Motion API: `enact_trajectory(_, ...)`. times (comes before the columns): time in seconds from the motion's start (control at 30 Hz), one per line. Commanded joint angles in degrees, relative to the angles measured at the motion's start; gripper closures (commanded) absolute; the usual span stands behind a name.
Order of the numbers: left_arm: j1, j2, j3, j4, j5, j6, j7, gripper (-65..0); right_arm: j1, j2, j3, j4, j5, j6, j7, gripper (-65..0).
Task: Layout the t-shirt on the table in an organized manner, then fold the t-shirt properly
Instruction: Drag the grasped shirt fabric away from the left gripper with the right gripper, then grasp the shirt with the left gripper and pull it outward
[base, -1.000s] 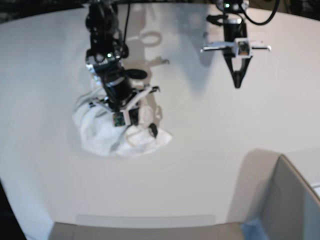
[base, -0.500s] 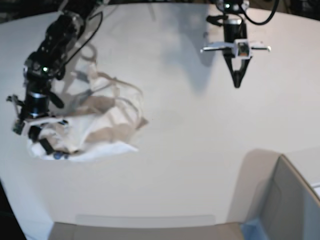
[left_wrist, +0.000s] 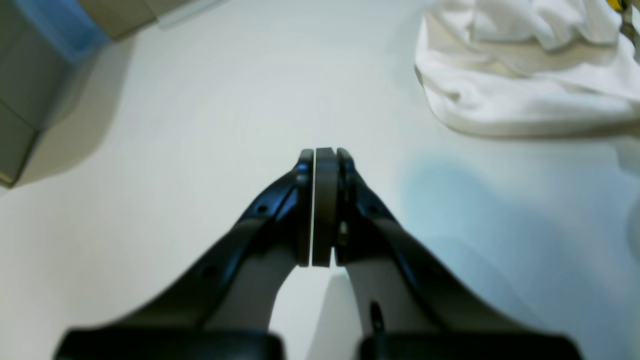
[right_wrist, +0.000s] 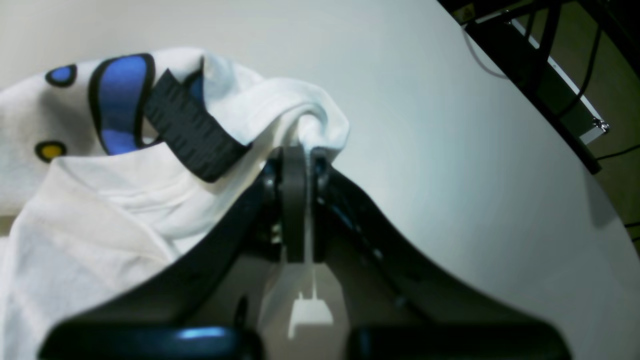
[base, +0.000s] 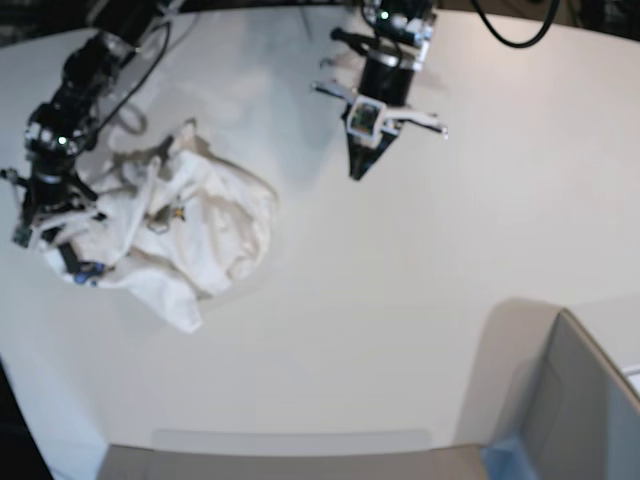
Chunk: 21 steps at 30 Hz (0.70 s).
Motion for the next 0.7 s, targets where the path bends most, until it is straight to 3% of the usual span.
enact_trajectory(0.0, 0.45, 0.65, 0.67, 2.61, 0.27, -0.05, -2.31, -0.1, 0.82, 0.63, 0.03, 0.98, 0.31, 1.48, 1.75, 0.0)
enact_trajectory(0.13, 0.63, 0.48, 0.93, 5.25, 0.18, -0.23, -2.31, -0.2, 0.82, 0.63, 0.12, 0.98, 0.22, 4.47, 1.75, 0.0)
enact_trajectory(0.67, 2.56, 0.83, 0.76, 5.34, 0.01, -0.14, -1.69, -0.1, 0.65, 0.28, 0.12, 0.98, 0.22, 4.65, 1.75, 0.0)
